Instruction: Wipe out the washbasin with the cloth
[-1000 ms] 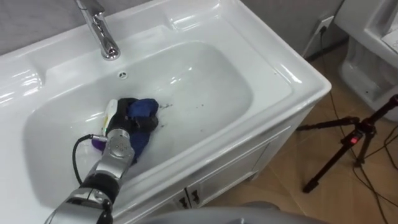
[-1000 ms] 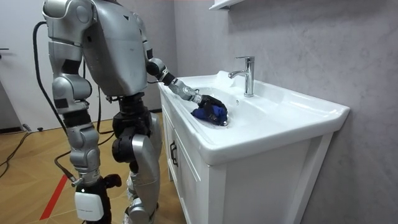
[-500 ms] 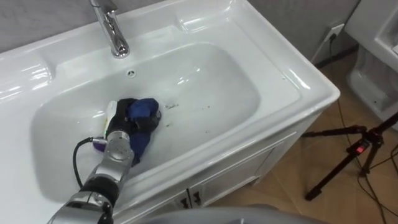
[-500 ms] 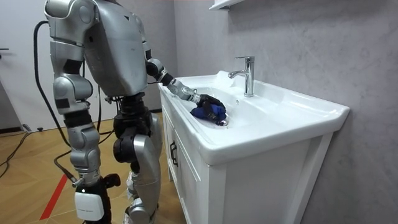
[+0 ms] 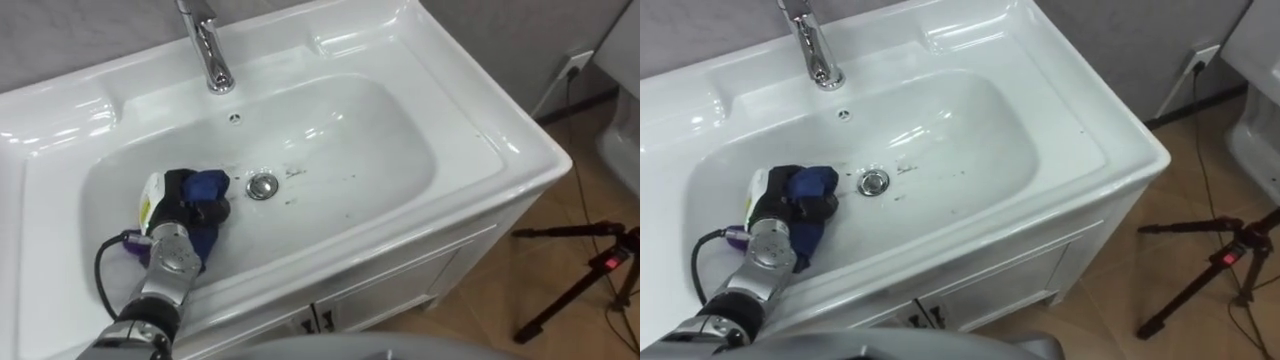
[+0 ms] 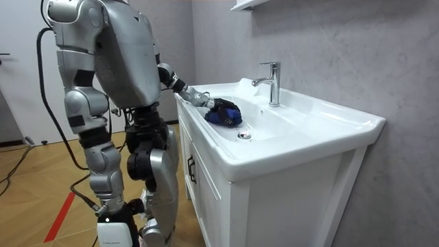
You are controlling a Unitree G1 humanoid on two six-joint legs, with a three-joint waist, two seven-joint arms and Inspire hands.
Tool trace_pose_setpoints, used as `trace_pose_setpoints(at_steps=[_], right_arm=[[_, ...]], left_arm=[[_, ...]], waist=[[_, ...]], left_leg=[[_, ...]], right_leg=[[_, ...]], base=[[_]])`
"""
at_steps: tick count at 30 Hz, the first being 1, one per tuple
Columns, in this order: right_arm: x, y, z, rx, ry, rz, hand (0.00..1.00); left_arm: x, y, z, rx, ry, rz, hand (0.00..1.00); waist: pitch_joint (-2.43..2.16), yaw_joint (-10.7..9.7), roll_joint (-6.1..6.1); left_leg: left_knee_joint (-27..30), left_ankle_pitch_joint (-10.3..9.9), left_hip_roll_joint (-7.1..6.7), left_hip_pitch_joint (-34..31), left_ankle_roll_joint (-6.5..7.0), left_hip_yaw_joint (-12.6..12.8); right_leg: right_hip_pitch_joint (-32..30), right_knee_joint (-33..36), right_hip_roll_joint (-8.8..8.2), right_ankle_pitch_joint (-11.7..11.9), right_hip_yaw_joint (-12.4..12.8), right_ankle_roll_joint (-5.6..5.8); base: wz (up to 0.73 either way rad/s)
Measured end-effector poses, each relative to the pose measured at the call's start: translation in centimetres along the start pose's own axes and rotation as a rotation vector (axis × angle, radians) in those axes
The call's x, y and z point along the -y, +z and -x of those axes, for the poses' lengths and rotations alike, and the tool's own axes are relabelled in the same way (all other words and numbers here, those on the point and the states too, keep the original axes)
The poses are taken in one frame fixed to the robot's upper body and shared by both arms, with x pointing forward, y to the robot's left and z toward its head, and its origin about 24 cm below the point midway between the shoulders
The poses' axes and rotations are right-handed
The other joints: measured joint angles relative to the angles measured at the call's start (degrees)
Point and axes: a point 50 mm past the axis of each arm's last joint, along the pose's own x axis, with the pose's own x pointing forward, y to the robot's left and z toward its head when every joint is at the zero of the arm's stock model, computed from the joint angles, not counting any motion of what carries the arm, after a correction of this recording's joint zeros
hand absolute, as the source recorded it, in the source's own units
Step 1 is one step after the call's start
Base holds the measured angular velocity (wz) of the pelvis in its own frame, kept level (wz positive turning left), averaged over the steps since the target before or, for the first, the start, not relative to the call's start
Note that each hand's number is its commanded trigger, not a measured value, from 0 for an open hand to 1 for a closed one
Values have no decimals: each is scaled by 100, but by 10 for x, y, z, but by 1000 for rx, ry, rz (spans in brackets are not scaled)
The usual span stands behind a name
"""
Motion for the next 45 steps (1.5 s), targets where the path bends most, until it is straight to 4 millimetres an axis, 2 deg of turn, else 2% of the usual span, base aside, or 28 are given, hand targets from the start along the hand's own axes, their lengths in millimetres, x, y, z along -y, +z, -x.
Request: trace_pose_setpoints(at_steps=[3,9,27,36,42,45], right_arm=[[0,2,0,5,-1,0,0],[3,3,0,7,-26,-17,0],[13,0,0,20,-57,-18,0],[10,0,0,18,-50,-15,0],[3,21,0,55,-37,22,0],[-1,29,0,70,-27,52,0]], left_arm=[[-1,0,0,4,14,-5,100],[-4,0,0,16,52,-49,100],[-8,0,0,40,74,-116,100],[-9,-1,-1,24,70,-133,100],[-9,22,-10,84,58,-176,100],[-10,38,-20,68,43,-138,100]], waist=[[-3,6,9],[-13,154,50],[-14,252,75],[-10,121,-3],[-11,-62,-23],[34,-173,-27]], left_leg=[[0,3,2,-21,-4,-135],[3,20,5,-19,-22,-335],[5,20,4,2,-22,-367],[11,19,0,33,-22,-433],[99,19,-43,-513,-22,-421],[220,22,-71,-767,-16,-412]], right_leg=[[9,1,0,-19,-61,-19],[10,4,10,-31,-61,-39],[32,1,11,-34,-62,-44],[55,33,-5,-95,-110,-43],[-592,370,-80,-103,-146,-40],[-806,419,-114,-89,-121,-21]], base=[[7],[0],[0],[3],[3],[1]])
